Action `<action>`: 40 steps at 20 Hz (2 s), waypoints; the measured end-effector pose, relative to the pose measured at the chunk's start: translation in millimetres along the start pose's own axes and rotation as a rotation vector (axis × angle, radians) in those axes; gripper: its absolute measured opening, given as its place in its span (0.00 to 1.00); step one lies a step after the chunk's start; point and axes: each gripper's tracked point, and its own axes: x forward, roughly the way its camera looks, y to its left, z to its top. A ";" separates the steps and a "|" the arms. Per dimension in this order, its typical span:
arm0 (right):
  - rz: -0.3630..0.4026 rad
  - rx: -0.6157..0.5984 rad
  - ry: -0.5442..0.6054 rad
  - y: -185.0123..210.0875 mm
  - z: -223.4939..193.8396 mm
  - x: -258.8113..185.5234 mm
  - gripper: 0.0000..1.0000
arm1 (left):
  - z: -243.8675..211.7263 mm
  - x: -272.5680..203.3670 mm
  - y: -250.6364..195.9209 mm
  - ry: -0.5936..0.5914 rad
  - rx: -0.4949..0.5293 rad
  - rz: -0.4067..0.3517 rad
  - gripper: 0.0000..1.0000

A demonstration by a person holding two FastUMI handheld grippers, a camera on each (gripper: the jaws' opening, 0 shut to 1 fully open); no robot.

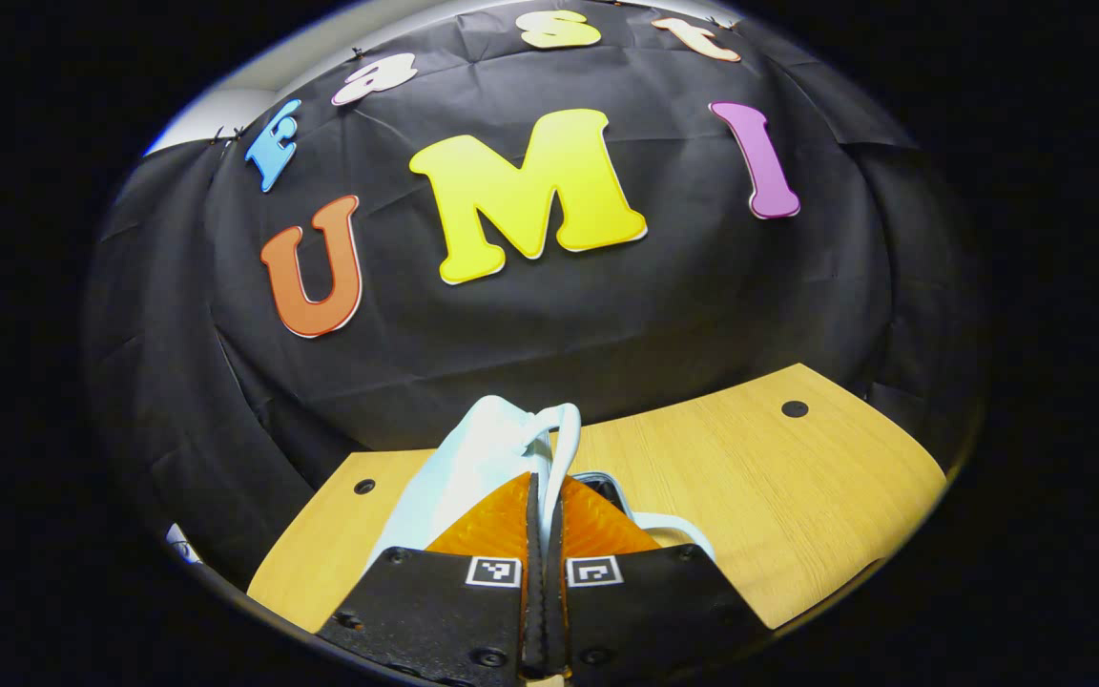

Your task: First open the suitcase, pack the skin care products into it, and then close the suitcase.

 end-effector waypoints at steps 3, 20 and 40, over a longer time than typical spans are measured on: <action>-0.019 -0.001 0.021 -12.2 -7.0 3.1 0.81 | -21.9 9.6 -31.5 0.027 0.043 -0.033 0.04; -0.058 0.014 0.127 -72.7 -54.1 3.7 0.81 | -109.5 34.2 -109.9 0.221 0.182 -0.079 0.42; 0.115 -0.054 -0.033 142.5 12.7 36.4 0.81 | 112.7 -151.6 122.4 -0.210 -0.211 0.120 0.94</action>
